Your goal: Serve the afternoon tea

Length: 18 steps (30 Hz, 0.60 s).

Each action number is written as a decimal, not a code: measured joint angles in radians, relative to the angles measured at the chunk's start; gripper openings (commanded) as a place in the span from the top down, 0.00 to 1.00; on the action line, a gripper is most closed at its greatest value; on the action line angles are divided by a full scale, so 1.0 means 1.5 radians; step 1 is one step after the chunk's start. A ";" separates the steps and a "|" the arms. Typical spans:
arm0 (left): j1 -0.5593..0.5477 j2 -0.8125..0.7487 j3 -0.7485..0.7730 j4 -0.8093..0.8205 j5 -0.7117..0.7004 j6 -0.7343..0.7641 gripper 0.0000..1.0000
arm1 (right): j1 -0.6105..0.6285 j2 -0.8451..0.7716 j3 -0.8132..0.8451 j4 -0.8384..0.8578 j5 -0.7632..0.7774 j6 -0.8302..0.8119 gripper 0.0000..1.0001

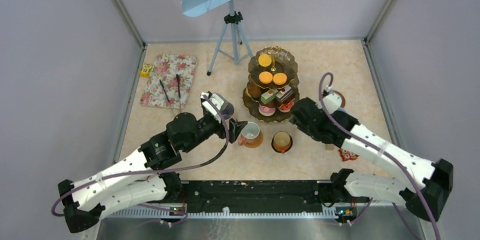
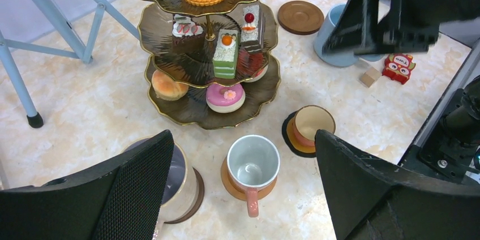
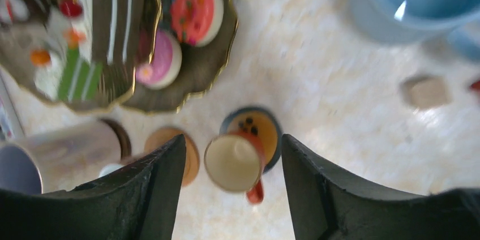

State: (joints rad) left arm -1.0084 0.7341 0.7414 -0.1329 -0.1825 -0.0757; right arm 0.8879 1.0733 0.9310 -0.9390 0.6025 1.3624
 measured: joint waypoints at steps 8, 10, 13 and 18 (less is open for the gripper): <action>0.000 0.023 0.001 0.004 -0.009 0.000 0.01 | -0.349 -0.047 -0.029 0.173 -0.069 -0.343 0.36; 0.000 0.030 0.003 0.003 -0.011 -0.001 0.01 | -0.407 -0.009 -0.024 0.206 -0.100 -0.402 0.36; 0.000 0.034 0.008 0.003 -0.012 -0.001 0.01 | -0.463 0.080 0.001 0.252 -0.154 -0.479 0.36; 0.000 0.034 0.020 0.002 -0.014 -0.006 0.01 | -0.505 0.243 0.090 0.288 -0.228 -0.559 0.43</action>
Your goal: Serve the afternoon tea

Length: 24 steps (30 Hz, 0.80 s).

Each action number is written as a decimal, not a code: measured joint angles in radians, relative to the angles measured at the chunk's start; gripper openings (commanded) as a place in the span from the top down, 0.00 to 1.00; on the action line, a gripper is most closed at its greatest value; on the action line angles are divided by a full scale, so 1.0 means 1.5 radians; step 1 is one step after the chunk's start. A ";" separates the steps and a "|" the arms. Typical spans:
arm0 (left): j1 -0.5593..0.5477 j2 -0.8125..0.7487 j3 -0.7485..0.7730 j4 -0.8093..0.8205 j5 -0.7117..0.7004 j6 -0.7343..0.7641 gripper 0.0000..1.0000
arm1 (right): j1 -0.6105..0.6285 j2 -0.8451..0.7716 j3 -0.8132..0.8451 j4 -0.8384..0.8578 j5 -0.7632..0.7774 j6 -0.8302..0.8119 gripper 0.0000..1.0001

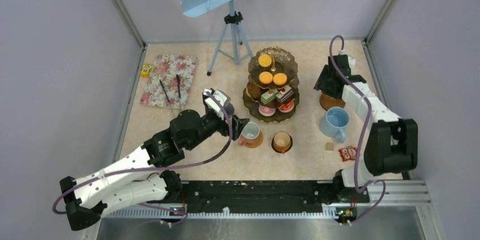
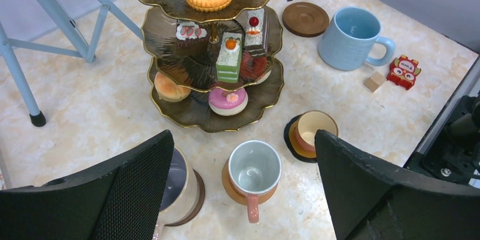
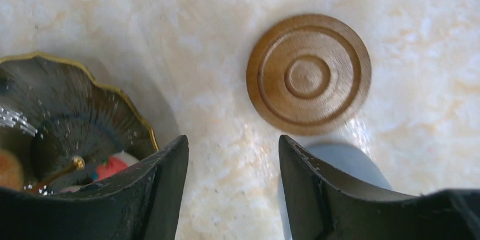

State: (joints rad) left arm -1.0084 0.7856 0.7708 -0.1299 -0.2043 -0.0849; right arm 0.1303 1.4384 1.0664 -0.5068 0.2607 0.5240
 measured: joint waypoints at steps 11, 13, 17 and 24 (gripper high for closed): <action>0.000 -0.019 0.009 -0.010 -0.020 -0.015 0.01 | -0.050 0.207 0.066 0.052 -0.093 -0.054 0.51; 0.000 -0.022 0.009 -0.010 -0.025 -0.015 0.01 | -0.050 0.226 0.067 0.053 -0.100 -0.056 0.52; 0.000 -0.024 0.011 -0.010 -0.032 -0.015 0.01 | -0.050 0.247 0.071 0.055 -0.107 -0.056 0.54; 0.000 -0.024 0.012 -0.011 -0.033 -0.015 0.01 | -0.050 0.258 0.080 0.065 -0.110 -0.058 0.64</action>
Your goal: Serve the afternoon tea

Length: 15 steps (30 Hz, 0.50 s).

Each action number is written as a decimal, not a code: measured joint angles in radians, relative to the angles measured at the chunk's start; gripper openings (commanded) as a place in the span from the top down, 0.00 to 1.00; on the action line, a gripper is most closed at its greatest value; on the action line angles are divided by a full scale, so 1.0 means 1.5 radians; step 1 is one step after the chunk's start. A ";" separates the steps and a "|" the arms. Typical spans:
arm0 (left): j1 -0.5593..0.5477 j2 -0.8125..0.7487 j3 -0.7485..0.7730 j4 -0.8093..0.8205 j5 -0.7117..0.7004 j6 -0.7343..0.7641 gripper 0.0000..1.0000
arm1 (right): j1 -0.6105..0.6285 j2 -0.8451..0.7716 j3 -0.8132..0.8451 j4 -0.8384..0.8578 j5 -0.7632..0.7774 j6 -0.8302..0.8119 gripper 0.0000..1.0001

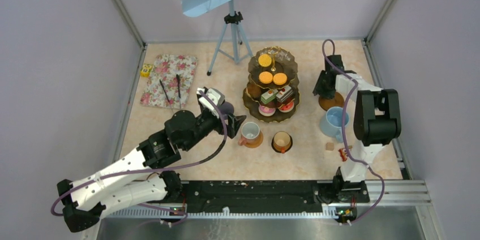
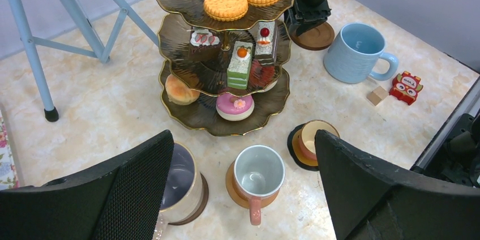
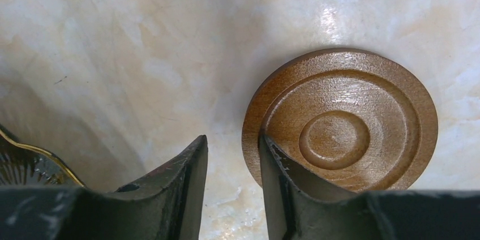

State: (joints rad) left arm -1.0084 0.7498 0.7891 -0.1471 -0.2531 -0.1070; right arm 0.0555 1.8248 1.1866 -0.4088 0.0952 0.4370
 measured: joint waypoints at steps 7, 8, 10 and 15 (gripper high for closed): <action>0.000 0.001 0.000 0.000 0.000 0.000 0.01 | 0.022 -0.003 -0.006 0.006 -0.019 -0.001 0.68; 0.000 0.001 0.000 0.000 0.000 0.000 0.01 | 0.028 -0.008 -0.015 0.011 -0.021 -0.002 0.68; 0.000 0.001 0.000 0.000 0.001 0.001 0.01 | 0.037 -0.023 -0.037 0.021 -0.027 -0.001 0.68; 0.000 0.011 0.000 0.003 0.002 0.001 0.01 | 0.067 -0.090 -0.122 0.045 -0.048 0.001 0.68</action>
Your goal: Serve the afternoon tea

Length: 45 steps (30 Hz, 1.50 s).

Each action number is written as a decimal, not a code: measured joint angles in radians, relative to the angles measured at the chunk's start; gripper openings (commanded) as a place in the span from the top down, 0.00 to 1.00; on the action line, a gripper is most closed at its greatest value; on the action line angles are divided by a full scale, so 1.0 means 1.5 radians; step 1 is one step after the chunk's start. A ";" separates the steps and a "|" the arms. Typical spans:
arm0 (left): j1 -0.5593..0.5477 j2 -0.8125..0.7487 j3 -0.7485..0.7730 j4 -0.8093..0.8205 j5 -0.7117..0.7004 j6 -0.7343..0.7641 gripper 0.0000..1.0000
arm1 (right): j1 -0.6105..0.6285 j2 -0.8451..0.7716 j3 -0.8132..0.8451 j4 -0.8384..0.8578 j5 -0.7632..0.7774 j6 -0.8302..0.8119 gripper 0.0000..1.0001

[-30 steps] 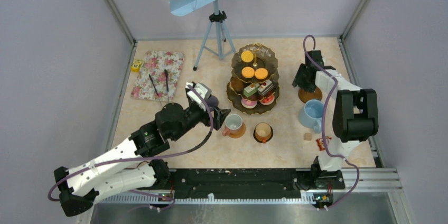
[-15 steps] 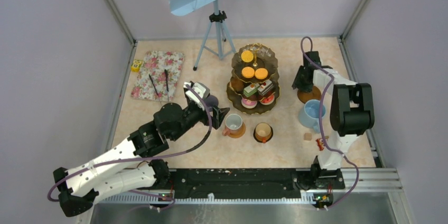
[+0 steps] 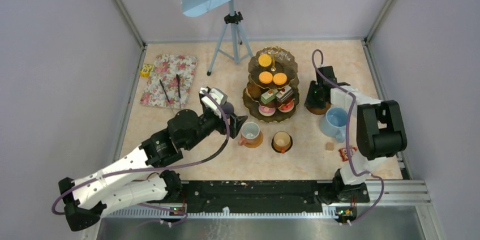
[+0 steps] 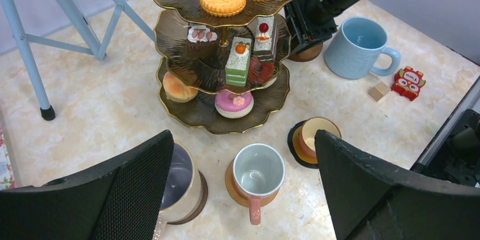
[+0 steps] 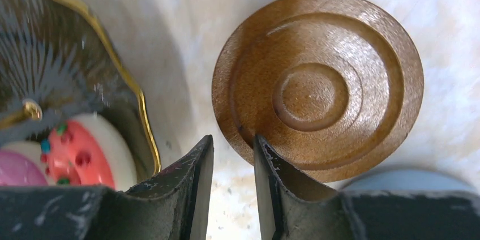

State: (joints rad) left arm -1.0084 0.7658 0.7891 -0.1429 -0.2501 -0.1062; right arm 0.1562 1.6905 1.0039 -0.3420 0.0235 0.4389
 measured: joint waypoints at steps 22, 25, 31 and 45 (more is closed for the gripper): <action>0.000 0.038 0.001 0.019 0.038 -0.004 0.01 | 0.080 -0.312 -0.291 -0.032 -0.062 0.115 0.67; 0.000 0.040 0.001 0.020 0.046 -0.009 0.01 | 0.088 -0.347 -0.309 -0.061 -0.046 0.162 0.66; 0.000 0.039 0.001 0.020 0.052 -0.019 0.01 | 0.091 -0.394 -0.326 -0.115 0.017 0.260 0.64; 0.000 0.027 0.001 0.020 0.052 -0.030 0.01 | 0.092 -0.537 -0.362 -0.278 0.117 0.342 0.58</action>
State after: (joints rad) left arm -1.0084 0.8070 0.7902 -0.1127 -0.1719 -0.1509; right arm 0.2943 0.8852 0.4614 -0.7597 0.1986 0.9516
